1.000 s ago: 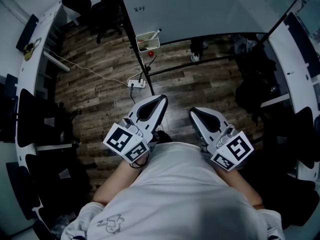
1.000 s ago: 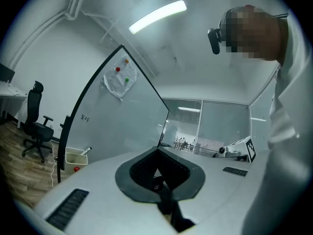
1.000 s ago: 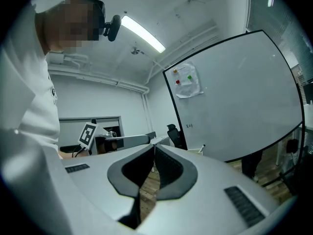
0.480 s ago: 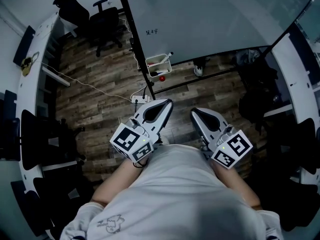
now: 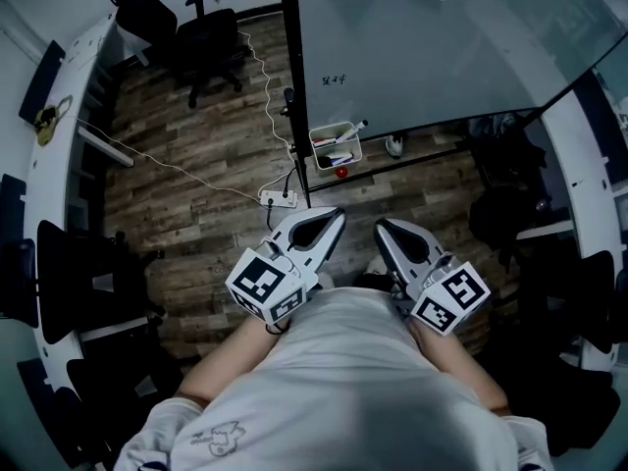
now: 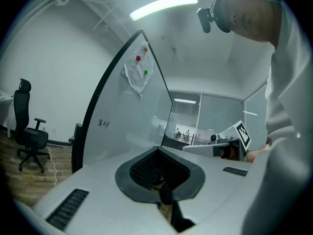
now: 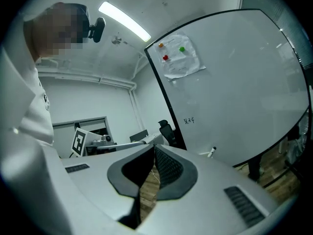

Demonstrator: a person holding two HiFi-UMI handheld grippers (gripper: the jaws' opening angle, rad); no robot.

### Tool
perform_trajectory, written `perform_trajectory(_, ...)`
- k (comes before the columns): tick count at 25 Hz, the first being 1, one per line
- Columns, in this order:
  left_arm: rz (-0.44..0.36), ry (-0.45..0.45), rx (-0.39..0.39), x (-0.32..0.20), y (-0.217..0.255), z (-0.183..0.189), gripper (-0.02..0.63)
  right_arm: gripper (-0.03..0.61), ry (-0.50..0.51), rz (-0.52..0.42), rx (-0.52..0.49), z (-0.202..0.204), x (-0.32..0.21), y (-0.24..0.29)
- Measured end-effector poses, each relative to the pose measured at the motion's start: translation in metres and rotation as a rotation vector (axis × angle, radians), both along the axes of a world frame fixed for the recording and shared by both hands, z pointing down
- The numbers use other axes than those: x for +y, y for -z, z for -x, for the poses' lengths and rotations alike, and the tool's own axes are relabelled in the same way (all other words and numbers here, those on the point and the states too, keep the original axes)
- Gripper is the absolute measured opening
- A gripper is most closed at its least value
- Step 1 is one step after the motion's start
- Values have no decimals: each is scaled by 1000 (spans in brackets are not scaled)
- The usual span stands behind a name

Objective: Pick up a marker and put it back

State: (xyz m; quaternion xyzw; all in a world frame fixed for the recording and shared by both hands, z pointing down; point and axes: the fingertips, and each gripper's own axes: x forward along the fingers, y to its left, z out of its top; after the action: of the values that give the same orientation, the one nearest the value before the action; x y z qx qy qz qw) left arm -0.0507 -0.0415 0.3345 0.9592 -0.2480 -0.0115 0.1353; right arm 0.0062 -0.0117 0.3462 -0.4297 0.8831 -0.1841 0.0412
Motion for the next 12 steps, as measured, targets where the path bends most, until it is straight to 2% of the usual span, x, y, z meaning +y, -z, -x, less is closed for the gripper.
perform_trajectory(6,12,29,4,-18,-3,15,5,13,40,3,-4,16,-21,-2)
perform_trajectory(12,-39,49,-23,-36,6,12,5,14,55,-25,-17,10,-50,5)
